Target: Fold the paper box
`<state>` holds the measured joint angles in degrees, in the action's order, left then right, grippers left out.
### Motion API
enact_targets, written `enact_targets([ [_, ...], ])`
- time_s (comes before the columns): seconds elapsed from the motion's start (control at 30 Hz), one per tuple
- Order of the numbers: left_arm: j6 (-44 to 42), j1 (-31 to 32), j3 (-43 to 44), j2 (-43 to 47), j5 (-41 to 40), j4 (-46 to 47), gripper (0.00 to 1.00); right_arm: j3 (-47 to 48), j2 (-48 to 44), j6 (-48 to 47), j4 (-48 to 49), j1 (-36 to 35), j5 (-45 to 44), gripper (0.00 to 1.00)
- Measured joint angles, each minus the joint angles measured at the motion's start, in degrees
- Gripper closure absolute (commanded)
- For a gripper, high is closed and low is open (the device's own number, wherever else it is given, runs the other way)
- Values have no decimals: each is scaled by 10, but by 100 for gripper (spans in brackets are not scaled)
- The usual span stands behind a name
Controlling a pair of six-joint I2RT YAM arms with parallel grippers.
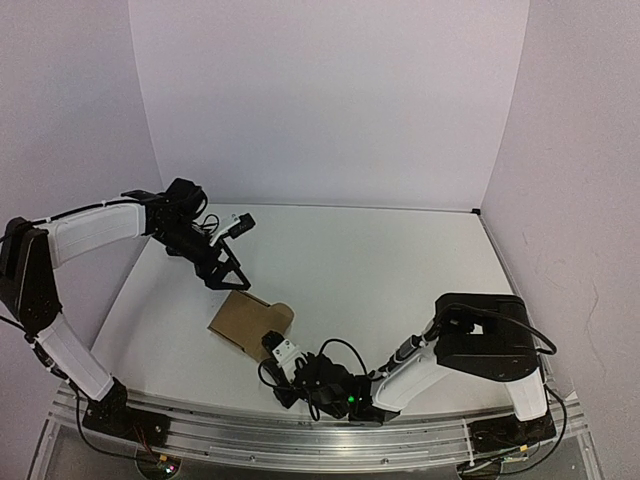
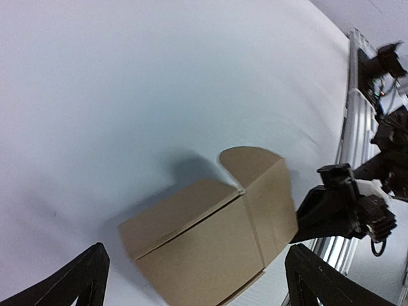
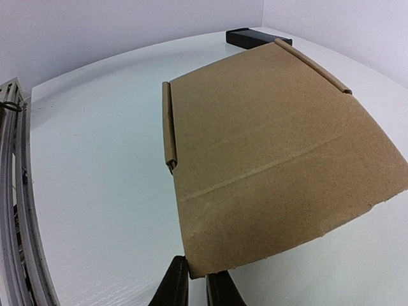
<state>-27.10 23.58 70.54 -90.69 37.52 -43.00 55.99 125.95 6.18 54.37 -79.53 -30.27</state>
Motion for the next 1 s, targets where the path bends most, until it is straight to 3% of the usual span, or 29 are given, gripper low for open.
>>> enact_targets([
  [0.2,76,-59,-28,-32,-32,2,0,6,0,-9,0,0,-3,87],
  [0.37,101,-54,-69,-48,-31,4,4,12,3,-18,2,0,-7,87],
  [0.73,165,-53,-82,-93,-16,49,22,23,20,-28,4,0,-15,87],
  [1.0,237,-55,-113,-107,20,40,25,52,39,-47,4,-2,-32,87],
])
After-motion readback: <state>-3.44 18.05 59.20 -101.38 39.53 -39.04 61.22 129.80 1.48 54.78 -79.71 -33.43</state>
